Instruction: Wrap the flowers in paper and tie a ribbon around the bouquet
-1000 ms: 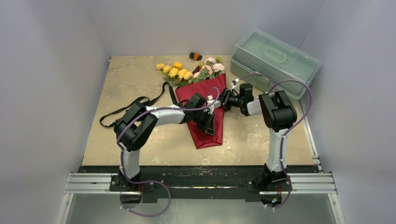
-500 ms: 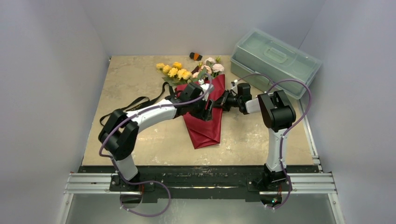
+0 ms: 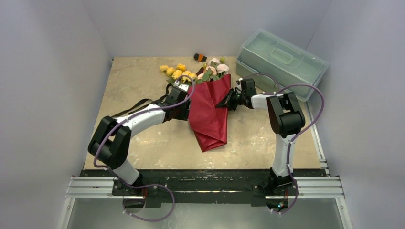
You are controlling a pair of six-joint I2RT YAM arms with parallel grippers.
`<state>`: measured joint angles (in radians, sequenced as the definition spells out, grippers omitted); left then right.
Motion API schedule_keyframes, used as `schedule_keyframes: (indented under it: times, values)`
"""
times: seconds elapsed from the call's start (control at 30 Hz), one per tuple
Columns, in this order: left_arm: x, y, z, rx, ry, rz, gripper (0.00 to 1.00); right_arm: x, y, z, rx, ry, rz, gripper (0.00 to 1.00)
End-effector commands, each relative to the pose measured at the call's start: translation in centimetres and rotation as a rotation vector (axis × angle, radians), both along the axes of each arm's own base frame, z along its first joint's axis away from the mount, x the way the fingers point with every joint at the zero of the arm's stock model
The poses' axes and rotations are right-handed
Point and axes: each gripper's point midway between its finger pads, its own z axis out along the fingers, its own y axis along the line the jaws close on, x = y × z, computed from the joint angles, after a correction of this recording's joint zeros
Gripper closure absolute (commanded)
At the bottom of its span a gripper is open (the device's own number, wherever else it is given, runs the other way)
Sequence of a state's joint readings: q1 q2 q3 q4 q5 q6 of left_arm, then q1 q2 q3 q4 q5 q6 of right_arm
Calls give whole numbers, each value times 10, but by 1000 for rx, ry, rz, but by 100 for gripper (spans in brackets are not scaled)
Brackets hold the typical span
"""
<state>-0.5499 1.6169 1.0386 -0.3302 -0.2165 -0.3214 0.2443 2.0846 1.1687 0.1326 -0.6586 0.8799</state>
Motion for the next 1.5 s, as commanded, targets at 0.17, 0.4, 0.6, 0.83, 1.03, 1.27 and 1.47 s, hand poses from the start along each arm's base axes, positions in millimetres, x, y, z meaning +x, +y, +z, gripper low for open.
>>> schedule_keyframes:
  times: [0.17, 0.4, 0.6, 0.83, 1.03, 1.27, 1.47]
  values:
    - [26, 8, -23, 11, -42, 95, 43, 4, -5, 26, -68, 0, 7, 100]
    - [33, 5, -50, 8, 10, 104, 54, 1, -7, 21, -92, 17, 20, 100]
    - [24, 7, -73, -15, 47, 82, 86, 7, -12, 19, -109, 15, 18, 100]
    - [7, -22, -72, -171, 88, -17, 100, 34, -27, 34, -103, -16, -20, 100]
    - [-20, -87, -36, -425, 101, -246, 100, 62, -56, 41, -127, -42, -66, 100]
    - [-60, -133, -1, -545, 134, -413, 100, 87, -76, 44, -147, -67, -95, 100]
    - [-88, -170, 29, -675, 179, -593, 84, 91, -80, 34, -160, -54, -82, 100]
